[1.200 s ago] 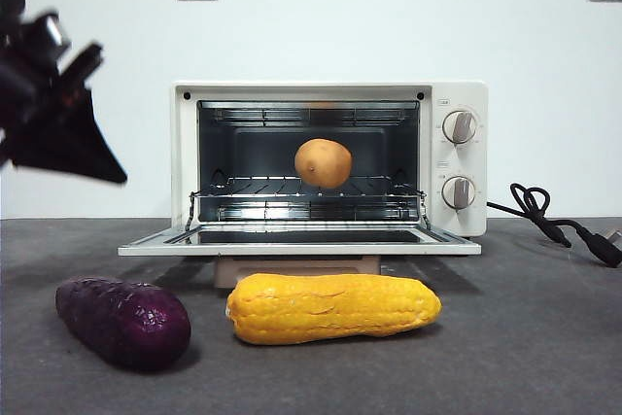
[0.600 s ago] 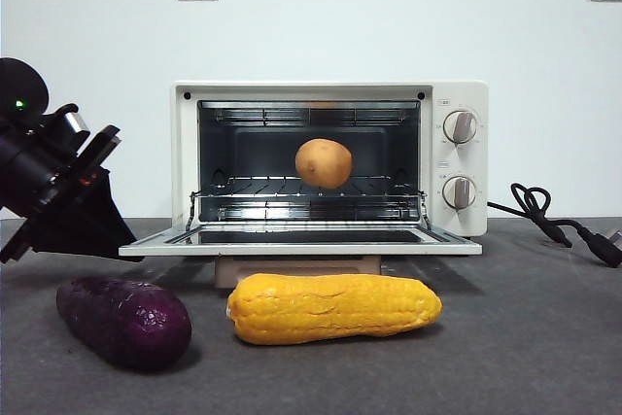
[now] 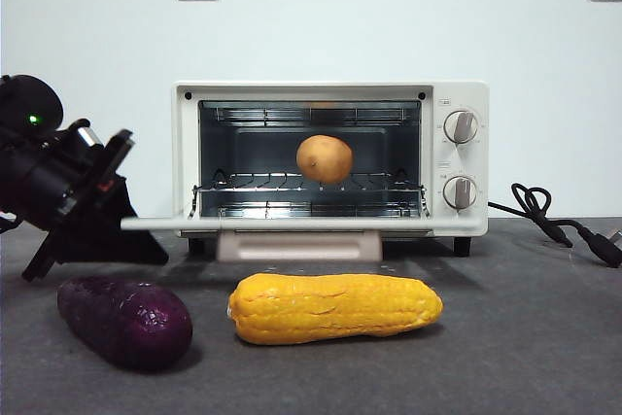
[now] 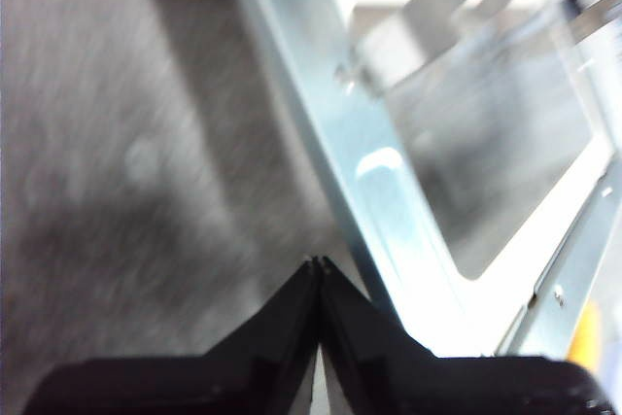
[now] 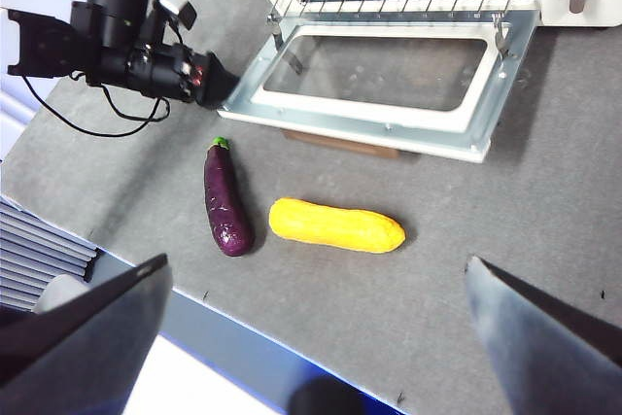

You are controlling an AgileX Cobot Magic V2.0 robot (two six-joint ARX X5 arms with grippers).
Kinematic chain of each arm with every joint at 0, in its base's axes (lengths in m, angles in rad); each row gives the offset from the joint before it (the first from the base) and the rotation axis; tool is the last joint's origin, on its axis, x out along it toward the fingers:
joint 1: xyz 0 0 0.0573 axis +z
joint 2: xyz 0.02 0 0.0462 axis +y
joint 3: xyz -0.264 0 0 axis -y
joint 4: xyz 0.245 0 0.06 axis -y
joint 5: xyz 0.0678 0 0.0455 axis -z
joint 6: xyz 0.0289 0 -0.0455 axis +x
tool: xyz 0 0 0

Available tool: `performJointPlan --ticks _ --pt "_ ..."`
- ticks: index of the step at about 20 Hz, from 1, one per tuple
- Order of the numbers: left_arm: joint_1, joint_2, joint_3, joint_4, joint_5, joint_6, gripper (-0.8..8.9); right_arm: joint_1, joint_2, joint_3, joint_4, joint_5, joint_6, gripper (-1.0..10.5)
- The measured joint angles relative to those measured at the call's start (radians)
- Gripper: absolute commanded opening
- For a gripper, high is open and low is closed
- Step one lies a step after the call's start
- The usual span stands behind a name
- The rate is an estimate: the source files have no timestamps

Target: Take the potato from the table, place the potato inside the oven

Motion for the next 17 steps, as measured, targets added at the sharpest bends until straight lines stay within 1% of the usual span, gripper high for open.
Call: performJointPlan --ticks 2,4,5,7,9,12,14,17 --pt "0.017 0.0 -0.001 0.062 0.068 -0.054 -0.09 0.0 0.0 0.0 0.0 0.002 0.0 5.0" --pt "0.03 0.0 -0.001 0.145 0.113 -0.115 -0.09 0.0 0.0 0.0 0.0 0.002 0.0 5.0" --pt "0.035 0.0 -0.001 0.2 0.132 -0.156 -0.09 0.0 0.0 0.0 0.0 0.002 0.0 5.0" --pt "0.037 0.0 -0.001 0.327 0.138 -0.24 -0.09 0.0 0.0 0.0 0.0 0.002 0.0 5.0" --pt "0.037 0.0 -0.001 0.481 0.135 -0.328 -0.09 0.0 0.0 0.0 0.0 0.002 0.0 5.0" --pt "0.026 0.0 0.0 0.684 0.067 -0.455 -0.09 0.0 0.0 0.0 0.0 0.002 0.002 5.0" --pt "0.021 -0.001 0.002 0.74 0.027 -0.497 -0.09 0.0 0.0 0.0 0.0 0.002 0.005 5.0" --pt "0.02 -0.001 0.002 0.764 0.019 -0.526 -0.08 0.0 0.0 0.0 -0.001 0.002 0.008 5.0"
